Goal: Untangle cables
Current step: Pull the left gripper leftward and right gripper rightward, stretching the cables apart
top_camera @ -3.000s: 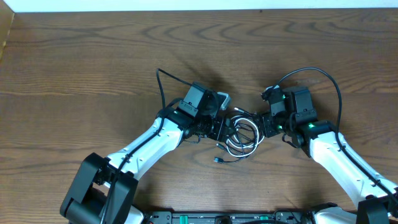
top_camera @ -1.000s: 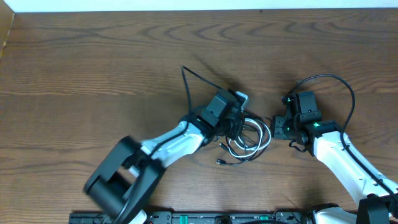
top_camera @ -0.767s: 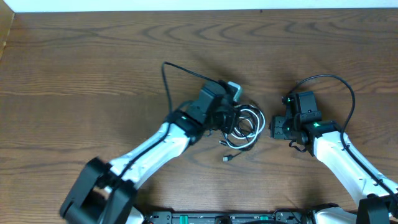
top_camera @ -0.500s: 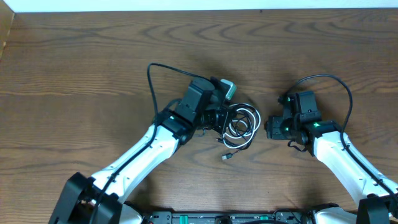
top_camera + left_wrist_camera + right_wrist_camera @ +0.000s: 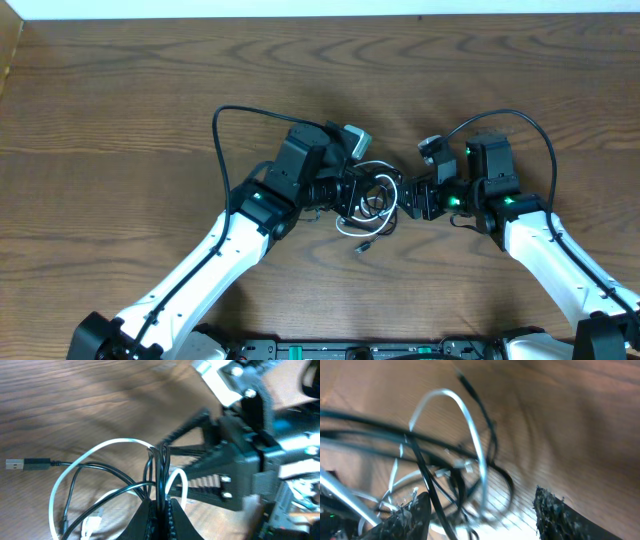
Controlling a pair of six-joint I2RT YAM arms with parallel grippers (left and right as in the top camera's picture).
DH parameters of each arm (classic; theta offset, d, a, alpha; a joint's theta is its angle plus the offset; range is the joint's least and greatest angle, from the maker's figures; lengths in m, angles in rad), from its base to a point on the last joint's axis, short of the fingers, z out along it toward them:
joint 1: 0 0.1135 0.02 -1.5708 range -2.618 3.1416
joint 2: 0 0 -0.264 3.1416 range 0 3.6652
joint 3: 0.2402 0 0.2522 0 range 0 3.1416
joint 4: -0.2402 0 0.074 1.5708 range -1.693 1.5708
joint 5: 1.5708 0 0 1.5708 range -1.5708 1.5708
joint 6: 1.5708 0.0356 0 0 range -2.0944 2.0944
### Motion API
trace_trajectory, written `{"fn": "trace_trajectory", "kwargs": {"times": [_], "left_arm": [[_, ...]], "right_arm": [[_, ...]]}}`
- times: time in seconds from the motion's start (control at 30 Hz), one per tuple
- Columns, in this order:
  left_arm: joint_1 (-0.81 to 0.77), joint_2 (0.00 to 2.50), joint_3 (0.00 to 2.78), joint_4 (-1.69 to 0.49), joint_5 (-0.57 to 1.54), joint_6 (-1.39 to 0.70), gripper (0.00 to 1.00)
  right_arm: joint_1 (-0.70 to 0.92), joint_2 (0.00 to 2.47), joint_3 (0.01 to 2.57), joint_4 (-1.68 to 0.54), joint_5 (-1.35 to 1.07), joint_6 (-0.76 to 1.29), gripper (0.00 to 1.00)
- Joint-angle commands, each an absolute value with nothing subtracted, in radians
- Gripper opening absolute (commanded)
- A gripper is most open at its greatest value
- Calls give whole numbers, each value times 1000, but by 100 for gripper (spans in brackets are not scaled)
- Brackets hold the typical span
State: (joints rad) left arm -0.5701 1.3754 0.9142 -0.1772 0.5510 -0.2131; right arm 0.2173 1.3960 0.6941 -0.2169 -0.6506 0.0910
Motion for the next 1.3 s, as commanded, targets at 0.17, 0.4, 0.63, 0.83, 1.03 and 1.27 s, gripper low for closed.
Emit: {"fn": "trace_trajectory", "kwargs": {"times": [0.17, 0.4, 0.63, 0.83, 1.03, 1.27], "left_arm": [[-566, 1259, 918, -149, 698, -215, 7], [-543, 1147, 918, -145, 680, -211, 7], [-414, 1081, 918, -177, 681, -211, 7], [-283, 1077, 918, -202, 681, -211, 7], [-136, 1077, 918, -201, 681, -211, 8], [39, 1077, 918, -201, 680, -211, 7]], "right_arm": [[217, 1393, 692, -196, -554, 191, 54], [216, 1393, 692, -324, -169, 371, 24], [216, 1393, 692, -477, 159, 525, 21], [213, 1393, 692, -500, 162, 565, 5], [187, 1393, 692, -522, 170, 625, 2], [132, 1393, 692, -562, 177, 624, 2]]}}
